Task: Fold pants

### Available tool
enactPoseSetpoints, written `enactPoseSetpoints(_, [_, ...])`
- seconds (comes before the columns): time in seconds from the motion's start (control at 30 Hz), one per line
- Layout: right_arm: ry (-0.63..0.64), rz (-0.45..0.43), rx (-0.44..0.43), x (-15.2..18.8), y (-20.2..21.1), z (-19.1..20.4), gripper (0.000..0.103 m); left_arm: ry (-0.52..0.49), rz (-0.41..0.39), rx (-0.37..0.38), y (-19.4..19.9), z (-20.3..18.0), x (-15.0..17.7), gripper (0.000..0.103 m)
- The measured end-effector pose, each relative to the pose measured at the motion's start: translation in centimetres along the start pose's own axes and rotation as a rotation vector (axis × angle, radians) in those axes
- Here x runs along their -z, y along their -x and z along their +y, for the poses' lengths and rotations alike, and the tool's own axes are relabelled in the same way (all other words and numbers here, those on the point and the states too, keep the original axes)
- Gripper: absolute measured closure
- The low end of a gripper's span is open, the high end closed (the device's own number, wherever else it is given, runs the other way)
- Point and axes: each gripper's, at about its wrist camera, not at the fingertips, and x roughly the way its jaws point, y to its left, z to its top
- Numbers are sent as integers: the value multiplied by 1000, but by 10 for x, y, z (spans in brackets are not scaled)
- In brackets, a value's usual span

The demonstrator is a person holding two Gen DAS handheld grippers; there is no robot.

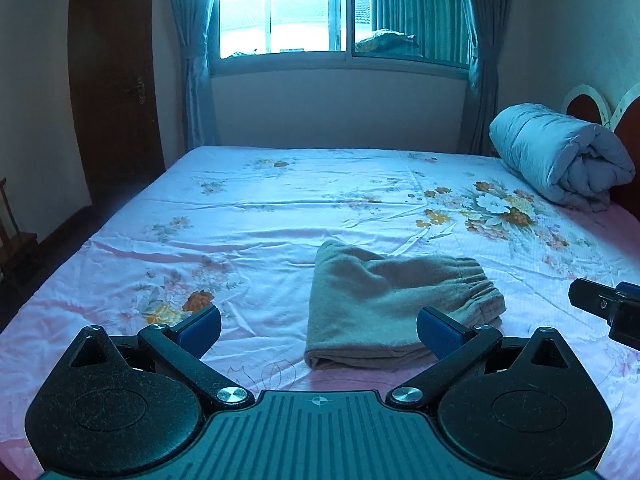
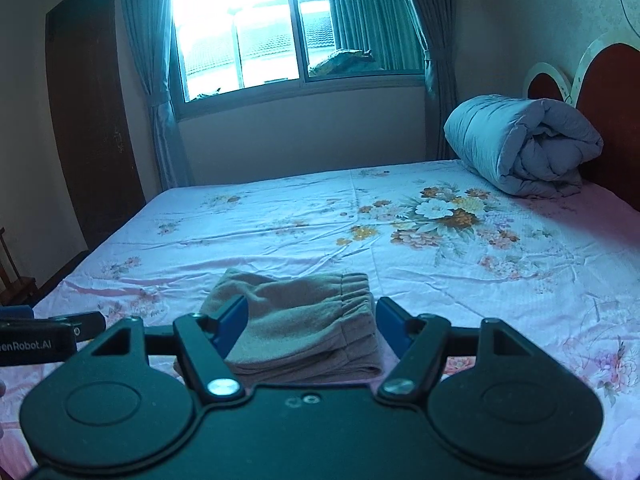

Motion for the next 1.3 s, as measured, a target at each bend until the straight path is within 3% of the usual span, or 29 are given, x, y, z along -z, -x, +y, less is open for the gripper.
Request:
enactPoseSetpoints(0.67, [-24,32,-15,4,-5,-3,39,-28,40,9,-17,-9,3,0])
enactPoseSetpoints(0.77, [-26,37,-16,6,-7,-5,39,-12,38,34,-19,-7,4,0])
enactPoseSetpoints(0.97, [-31,47,-21,8,-10,-6,39,87,73,184,-33,5,9,0])
enactPoseSetpoints(1.3, [-36,76,-21,15,-21,-7,39,76,60,141,-45,3,17,0])
